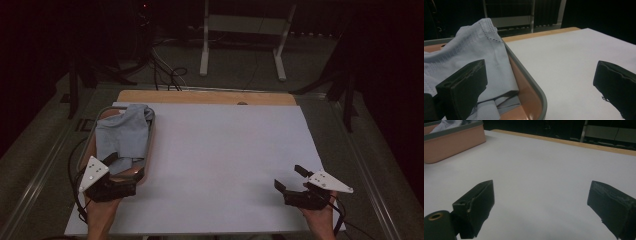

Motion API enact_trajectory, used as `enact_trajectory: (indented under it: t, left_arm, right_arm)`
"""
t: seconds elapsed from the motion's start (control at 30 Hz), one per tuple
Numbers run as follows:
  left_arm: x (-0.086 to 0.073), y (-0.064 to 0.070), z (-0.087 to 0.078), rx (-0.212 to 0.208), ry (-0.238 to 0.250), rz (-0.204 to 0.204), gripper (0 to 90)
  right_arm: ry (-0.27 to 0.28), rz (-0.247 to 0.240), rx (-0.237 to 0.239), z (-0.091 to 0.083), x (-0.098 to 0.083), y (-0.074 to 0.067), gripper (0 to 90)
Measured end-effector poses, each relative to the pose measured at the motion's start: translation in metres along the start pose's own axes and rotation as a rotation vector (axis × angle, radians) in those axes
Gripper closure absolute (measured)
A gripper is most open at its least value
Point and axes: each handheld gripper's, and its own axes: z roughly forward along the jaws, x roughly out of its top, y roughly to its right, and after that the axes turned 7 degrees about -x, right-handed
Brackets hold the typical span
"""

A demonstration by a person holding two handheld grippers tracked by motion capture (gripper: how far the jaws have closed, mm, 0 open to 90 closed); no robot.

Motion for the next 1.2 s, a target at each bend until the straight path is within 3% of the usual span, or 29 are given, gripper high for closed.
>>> enact_trajectory:
  t: [0.37,0.57,0.9,1.07,1.2]
  left_arm:
    - [0.003,-0.004,-0.003,0.000,0.022,-0.033,0.5]
    - [0.011,-0.008,-0.005,0.010,0.035,-0.028,0.6]
    - [0.020,-0.018,-0.007,-0.022,0.069,-0.039,0.6]
    - [0.025,-0.023,-0.004,-0.041,0.085,-0.079,0.6]
    - [0.031,-0.028,-0.002,-0.051,0.103,-0.087,0.6]
  right_arm:
    - [-0.002,-0.008,-0.010,-0.001,-0.001,0.001,7.7]
    - [-0.009,-0.002,-0.008,-0.001,-0.003,0.000,7.7]
    - [-0.003,-0.004,-0.012,-0.003,-0.004,0.000,7.6]
    - [-0.002,-0.009,-0.011,-0.002,-0.003,-0.002,7.7]
    - [-0.003,-0.009,-0.011,-0.002,-0.003,-0.001,7.7]
